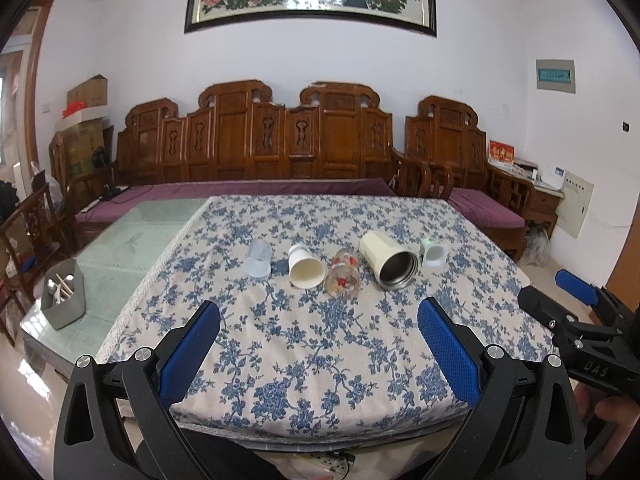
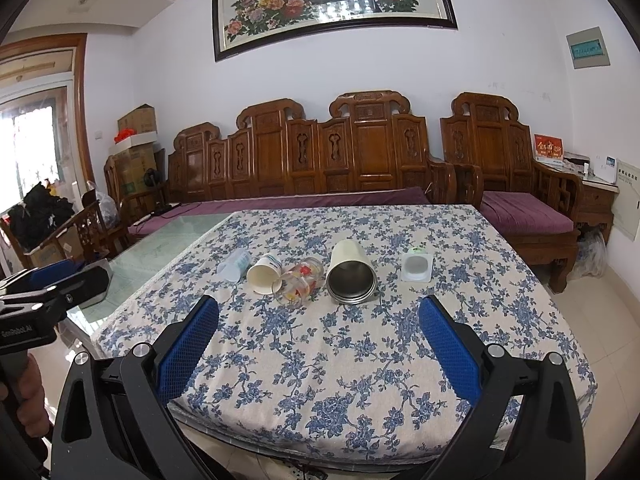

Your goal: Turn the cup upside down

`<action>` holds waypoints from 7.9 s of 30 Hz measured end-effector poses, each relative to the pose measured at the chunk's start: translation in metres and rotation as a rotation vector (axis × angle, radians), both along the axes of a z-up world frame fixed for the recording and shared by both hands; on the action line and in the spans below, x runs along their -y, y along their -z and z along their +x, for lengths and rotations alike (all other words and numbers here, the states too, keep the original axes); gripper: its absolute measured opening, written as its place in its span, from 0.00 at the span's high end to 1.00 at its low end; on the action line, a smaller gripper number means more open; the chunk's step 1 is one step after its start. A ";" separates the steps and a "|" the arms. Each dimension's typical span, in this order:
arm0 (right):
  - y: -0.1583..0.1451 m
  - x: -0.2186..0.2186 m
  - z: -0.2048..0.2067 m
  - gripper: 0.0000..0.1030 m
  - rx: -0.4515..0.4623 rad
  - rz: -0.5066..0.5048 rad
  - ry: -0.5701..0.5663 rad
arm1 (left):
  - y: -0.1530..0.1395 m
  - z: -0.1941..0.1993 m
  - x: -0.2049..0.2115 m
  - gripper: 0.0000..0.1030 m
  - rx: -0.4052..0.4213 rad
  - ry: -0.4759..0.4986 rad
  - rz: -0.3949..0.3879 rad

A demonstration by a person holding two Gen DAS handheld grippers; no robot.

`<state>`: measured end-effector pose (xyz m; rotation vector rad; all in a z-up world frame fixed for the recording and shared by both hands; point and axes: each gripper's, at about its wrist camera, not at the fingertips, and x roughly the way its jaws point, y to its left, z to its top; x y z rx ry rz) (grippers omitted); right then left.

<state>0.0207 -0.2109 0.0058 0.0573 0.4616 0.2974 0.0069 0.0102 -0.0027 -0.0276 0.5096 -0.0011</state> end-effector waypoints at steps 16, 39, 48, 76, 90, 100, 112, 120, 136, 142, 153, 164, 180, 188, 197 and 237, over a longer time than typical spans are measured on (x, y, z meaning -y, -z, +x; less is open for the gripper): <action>0.008 -0.020 0.125 0.07 -0.115 -0.096 -0.102 | 0.041 0.082 -0.007 0.08 -0.124 0.105 0.045; 0.101 -0.051 0.344 0.14 -0.484 -0.239 -0.104 | 0.113 0.196 -0.042 0.08 -0.271 0.109 -0.007; 0.137 -0.059 0.399 0.14 -0.668 -0.176 -0.113 | 0.137 0.195 -0.033 0.08 -0.324 0.142 -0.022; 0.109 -0.061 0.323 0.24 -0.714 -0.236 -0.206 | 0.116 0.161 -0.043 0.08 -0.293 0.089 -0.023; 0.146 -0.109 0.226 0.24 -0.777 -0.179 -0.328 | 0.103 0.135 -0.053 0.08 -0.277 0.046 -0.015; 0.146 -0.114 0.219 0.24 -0.718 -0.171 -0.319 | 0.101 0.137 -0.049 0.08 -0.284 0.044 -0.006; 0.087 -0.030 0.149 0.24 -0.291 -0.103 -0.116 | 0.092 0.154 -0.021 0.08 -0.298 0.056 -0.021; 0.086 -0.009 0.131 0.14 -0.159 -0.151 -0.066 | 0.093 0.172 0.013 0.12 -0.334 0.057 -0.029; 0.109 0.026 0.140 0.13 -0.223 -0.082 -0.013 | 0.141 0.224 0.038 0.22 -0.584 0.018 -0.241; 0.109 0.025 0.139 0.13 -0.224 -0.074 -0.021 | 0.159 0.238 0.034 0.22 -0.683 -0.016 -0.338; 0.112 0.026 0.139 0.13 -0.239 -0.072 -0.019 | 0.175 0.257 0.039 0.22 -0.804 0.001 -0.382; 0.116 0.024 0.139 0.13 -0.249 -0.077 -0.026 | 0.184 0.267 0.039 0.23 -0.866 0.013 -0.371; 0.116 0.020 0.137 0.13 -0.240 -0.083 -0.030 | 0.098 0.197 0.041 0.31 -0.529 0.159 -0.140; 0.117 0.019 0.137 0.13 -0.240 -0.097 -0.030 | 0.086 0.191 0.039 0.31 -0.430 0.144 -0.067; 0.117 0.015 0.137 0.13 -0.238 -0.103 -0.038 | 0.092 0.199 0.035 0.30 -0.439 0.138 -0.004; 0.127 0.014 0.142 0.13 -0.287 -0.093 -0.021 | 0.102 0.150 0.017 0.21 -0.360 0.113 -0.044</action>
